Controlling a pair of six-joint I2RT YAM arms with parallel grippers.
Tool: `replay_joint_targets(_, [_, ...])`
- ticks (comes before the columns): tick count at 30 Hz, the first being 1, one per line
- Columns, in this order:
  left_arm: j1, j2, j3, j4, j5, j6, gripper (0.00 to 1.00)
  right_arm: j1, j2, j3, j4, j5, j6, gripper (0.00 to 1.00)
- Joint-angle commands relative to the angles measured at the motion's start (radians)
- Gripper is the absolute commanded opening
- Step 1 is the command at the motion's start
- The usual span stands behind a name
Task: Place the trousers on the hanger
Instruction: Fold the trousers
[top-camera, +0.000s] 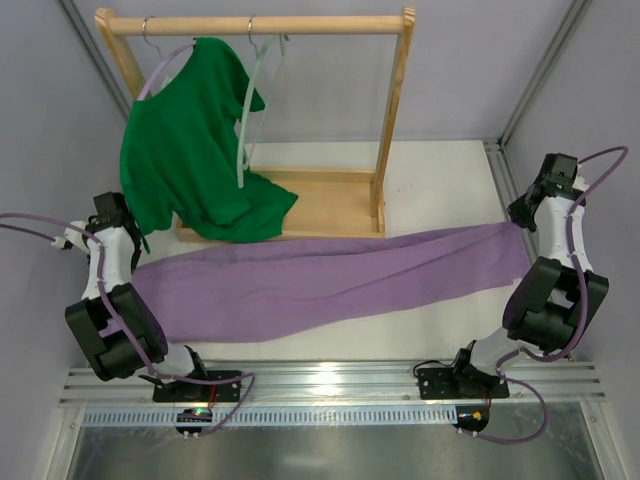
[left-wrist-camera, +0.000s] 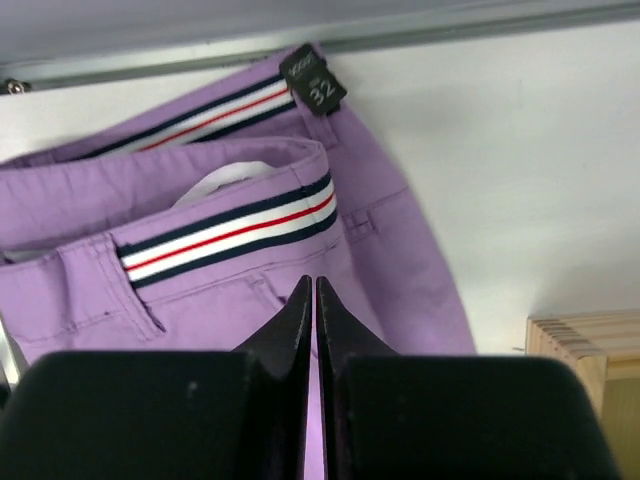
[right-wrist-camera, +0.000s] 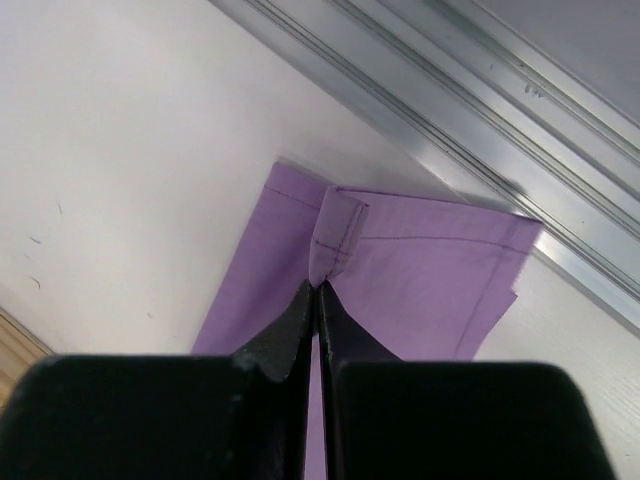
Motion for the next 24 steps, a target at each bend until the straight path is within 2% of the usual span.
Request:
replay_joint_targets(1, [0.0,-0.053,0.042,-0.01,-0.089,-0.018,0.0,-0.001,-0.027,0.078,-0.019,0.074,0.005,0.04])
replay_joint_targets(9, [0.015,-0.056,0.064,0.016,-0.089,-0.032,0.0,-0.03,0.031,0.129,-0.03,0.024,0.013,0.04])
replay_joint_targets(13, [0.015,-0.012,0.07,0.033,-0.005,0.034,0.0,-0.03,0.023,0.091,0.007,-0.032,0.023,0.04])
replay_joint_targets(15, [0.012,0.025,0.062,0.018,0.023,0.013,0.23,-0.026,0.02,0.067,0.032,-0.068,0.028,0.04])
replay_joint_targets(17, [0.012,0.045,0.038,0.028,0.049,0.0,0.4,-0.017,0.02,0.048,0.045,-0.067,0.025,0.04])
replay_joint_targets(24, [-0.003,0.146,0.056,0.027,0.067,-0.068,0.48,-0.012,0.027,0.031,0.068,-0.053,0.005,0.04])
